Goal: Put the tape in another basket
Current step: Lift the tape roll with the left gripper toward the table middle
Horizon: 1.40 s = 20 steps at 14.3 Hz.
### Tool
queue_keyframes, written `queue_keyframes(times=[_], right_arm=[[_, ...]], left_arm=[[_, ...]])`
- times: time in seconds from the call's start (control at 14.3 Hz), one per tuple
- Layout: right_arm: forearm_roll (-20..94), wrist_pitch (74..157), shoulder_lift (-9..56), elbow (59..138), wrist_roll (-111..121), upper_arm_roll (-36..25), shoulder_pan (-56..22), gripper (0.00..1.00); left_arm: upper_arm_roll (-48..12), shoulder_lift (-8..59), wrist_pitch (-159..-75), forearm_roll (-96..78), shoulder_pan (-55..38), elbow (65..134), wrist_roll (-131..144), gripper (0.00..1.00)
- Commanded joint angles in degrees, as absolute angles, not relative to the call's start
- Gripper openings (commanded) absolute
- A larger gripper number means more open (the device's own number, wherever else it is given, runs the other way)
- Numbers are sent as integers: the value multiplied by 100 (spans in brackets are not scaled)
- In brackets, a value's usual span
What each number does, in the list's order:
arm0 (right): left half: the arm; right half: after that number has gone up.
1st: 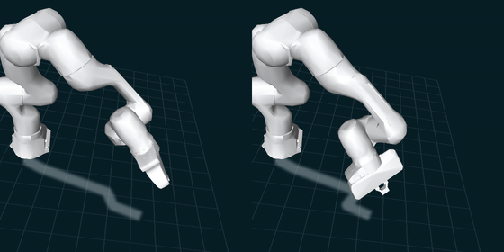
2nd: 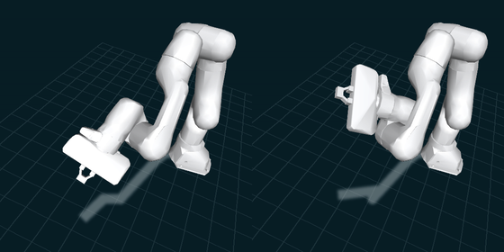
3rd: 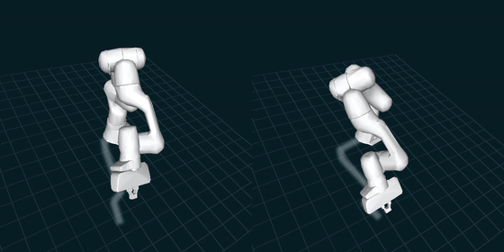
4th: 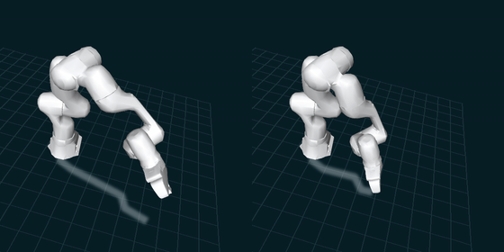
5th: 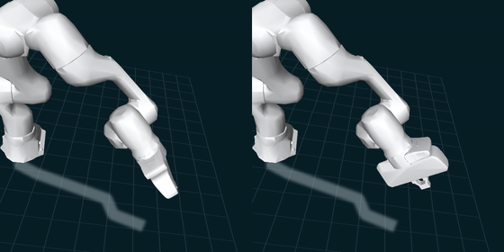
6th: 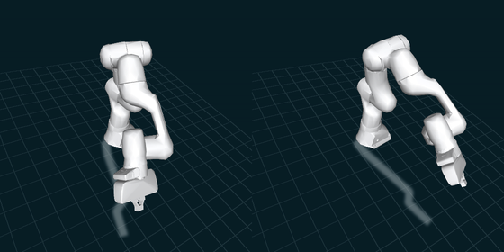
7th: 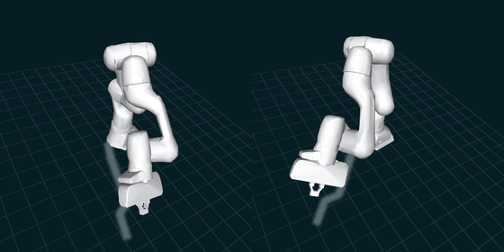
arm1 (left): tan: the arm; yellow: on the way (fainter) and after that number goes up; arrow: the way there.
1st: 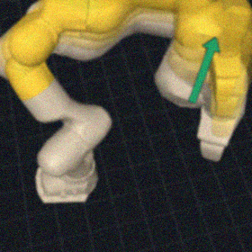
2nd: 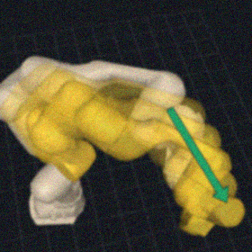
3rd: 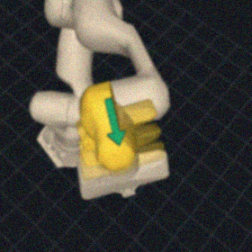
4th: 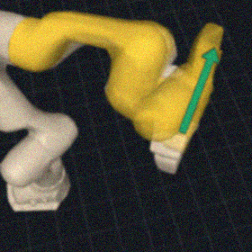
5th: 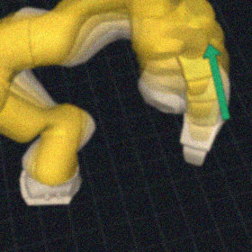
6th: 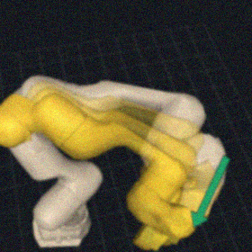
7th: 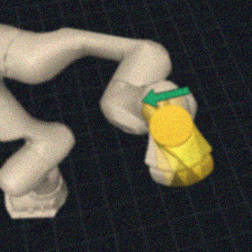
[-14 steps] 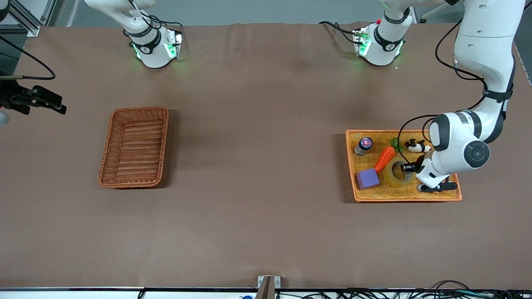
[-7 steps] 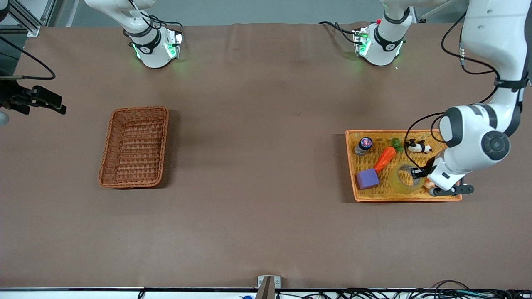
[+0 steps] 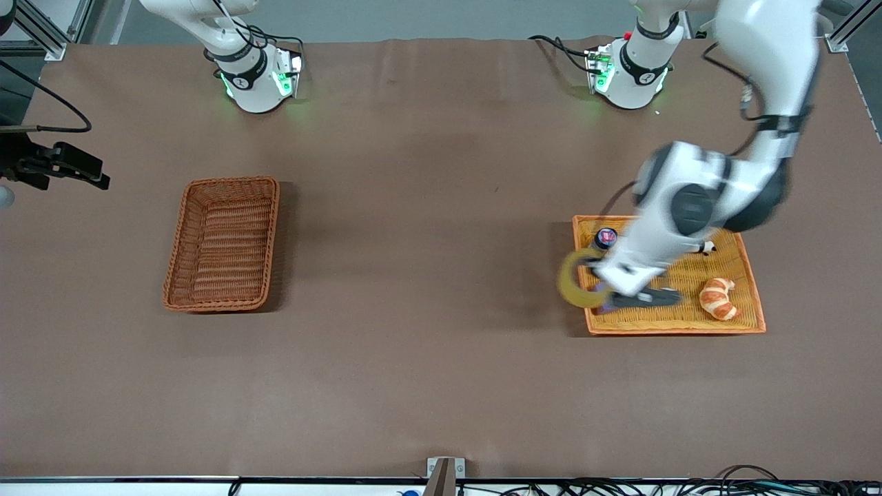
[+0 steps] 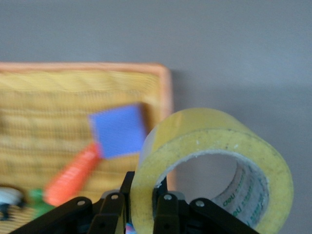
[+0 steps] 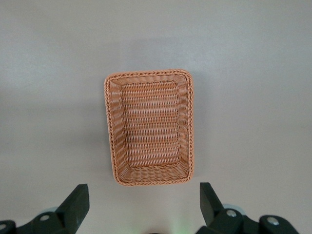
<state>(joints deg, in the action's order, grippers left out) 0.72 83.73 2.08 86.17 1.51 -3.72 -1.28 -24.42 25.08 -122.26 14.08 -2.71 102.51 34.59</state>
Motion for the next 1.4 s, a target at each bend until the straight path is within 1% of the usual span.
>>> queue_keyframes(times=[0.0,0.07,0.21,0.42,0.56,0.7,0.84,1.33], right_arm=[[158,8429,97,8736,202,-352,-70,100],[158,8429,97,8736,202,-352,-70,100],[167,8455,97,8736,202,-352,-70,100],[167,8499,123,8736,202,-352,-62,100],[167,8586,141,8754,202,-360,-53,100],[167,8648,141,8798,202,-369,-53,100],[167,8657,141,8798,202,-369,-53,100],[167,8762,193,8798,185,-369,-70,100]], left_arm=[[-3328,3678,-12164,2046,-290,9285,5029,0],[-3557,4039,-12164,2274,-394,8977,5584,0],[-3691,4516,-12164,2609,-841,8588,6396,0],[-3639,4772,-12164,2514,-1562,8140,6792,0],[-3403,4790,-12129,2505,-1975,8033,7065,1],[-3218,4799,-12111,2453,-2275,7911,7180,4],[-3016,4790,-12076,2338,-2478,7832,7399,4],[-2997,4799,-12155,2250,-2522,7673,7427,4]])
